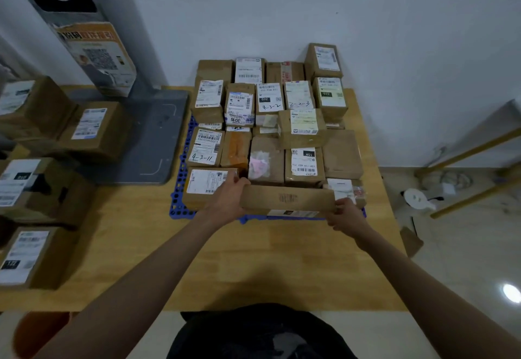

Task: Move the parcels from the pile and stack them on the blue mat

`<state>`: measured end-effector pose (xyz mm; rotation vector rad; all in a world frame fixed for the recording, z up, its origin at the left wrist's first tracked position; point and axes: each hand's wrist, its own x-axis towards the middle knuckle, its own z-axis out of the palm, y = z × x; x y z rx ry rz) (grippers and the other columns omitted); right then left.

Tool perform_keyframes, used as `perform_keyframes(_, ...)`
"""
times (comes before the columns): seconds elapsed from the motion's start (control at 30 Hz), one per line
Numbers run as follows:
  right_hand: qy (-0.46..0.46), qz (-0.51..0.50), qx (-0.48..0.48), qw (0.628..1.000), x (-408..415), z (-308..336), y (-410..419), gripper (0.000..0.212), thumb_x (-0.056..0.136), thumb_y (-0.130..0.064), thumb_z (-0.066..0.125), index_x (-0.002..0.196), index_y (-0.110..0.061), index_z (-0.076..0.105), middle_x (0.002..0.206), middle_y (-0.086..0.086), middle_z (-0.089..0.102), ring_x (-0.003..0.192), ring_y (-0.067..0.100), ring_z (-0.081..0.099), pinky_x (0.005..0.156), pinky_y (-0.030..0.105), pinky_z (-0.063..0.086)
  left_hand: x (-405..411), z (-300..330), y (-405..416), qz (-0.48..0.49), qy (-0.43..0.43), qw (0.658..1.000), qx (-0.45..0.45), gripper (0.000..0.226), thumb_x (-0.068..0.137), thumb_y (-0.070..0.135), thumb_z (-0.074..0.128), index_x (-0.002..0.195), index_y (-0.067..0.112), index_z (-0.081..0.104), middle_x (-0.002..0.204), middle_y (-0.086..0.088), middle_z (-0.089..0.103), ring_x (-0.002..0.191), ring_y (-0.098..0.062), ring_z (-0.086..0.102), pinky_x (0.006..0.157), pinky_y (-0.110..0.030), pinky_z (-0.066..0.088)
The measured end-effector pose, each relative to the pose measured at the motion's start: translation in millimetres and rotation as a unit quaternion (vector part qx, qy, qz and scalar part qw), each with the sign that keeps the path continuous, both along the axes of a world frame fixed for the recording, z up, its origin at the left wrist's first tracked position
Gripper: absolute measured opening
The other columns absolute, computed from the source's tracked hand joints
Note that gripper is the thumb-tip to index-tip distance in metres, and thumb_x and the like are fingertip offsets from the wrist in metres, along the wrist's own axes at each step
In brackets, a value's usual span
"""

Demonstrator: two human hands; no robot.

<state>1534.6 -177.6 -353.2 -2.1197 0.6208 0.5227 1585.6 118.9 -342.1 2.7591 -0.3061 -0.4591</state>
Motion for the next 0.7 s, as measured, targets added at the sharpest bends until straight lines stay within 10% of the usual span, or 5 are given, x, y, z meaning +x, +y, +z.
perform_keyframes(0.7,-0.002,0.022,0.021,1.000,36,-6,-19,0.037,0.081,-0.009,0.070,0.110,-0.007,0.047,0.094,0.016,0.069,0.082,0.028,0.066,0.076,0.045,0.056,31,-7,-8,-0.013,0.018,0.999,0.028,0.072,0.062,0.024,0.088,0.118,0.019,0.043,0.125,-0.004,0.027,0.095,-0.023,0.050,0.078,-0.038,0.054)
